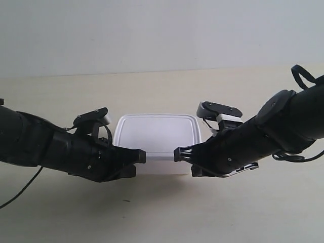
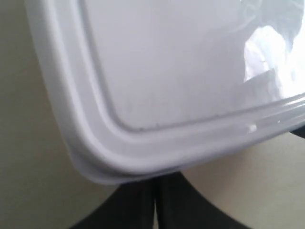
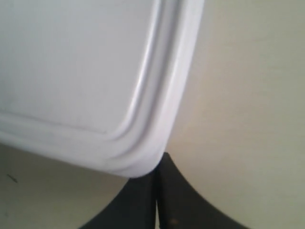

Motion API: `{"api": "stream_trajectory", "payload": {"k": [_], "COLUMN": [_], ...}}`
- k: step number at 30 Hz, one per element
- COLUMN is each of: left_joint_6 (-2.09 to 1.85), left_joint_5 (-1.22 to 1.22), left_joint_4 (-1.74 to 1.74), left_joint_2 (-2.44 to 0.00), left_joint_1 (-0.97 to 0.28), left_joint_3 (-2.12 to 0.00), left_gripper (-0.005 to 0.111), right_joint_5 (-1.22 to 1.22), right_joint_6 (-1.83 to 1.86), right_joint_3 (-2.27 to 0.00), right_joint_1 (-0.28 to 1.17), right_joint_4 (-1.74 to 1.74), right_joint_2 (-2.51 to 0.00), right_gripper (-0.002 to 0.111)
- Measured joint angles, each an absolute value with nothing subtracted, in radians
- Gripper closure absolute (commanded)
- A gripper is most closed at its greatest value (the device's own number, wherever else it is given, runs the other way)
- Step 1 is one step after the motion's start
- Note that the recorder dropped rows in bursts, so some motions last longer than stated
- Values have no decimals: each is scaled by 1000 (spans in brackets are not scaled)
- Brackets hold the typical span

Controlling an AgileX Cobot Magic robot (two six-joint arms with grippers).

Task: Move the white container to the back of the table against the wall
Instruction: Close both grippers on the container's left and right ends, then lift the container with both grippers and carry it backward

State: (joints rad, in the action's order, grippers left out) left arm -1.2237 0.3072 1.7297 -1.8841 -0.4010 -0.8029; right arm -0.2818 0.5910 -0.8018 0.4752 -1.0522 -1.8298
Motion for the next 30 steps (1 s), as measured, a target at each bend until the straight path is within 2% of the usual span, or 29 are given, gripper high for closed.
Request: {"api": "stream_trajectory", "payload": {"k": [30], "left_joint_6": [-1304], "left_joint_5": [148], "left_joint_4": [1701], "left_joint_2": [-1898], "left_joint_1": [-401], "left_joint_3": [-911], "left_gripper": [107], "right_joint_5": [-212], "right_joint_6": [598], "right_joint_3": [-1006], "right_joint_1": [475], "right_joint_4": [-1052], "right_joint_2": [-1953], "right_gripper": [108]}}
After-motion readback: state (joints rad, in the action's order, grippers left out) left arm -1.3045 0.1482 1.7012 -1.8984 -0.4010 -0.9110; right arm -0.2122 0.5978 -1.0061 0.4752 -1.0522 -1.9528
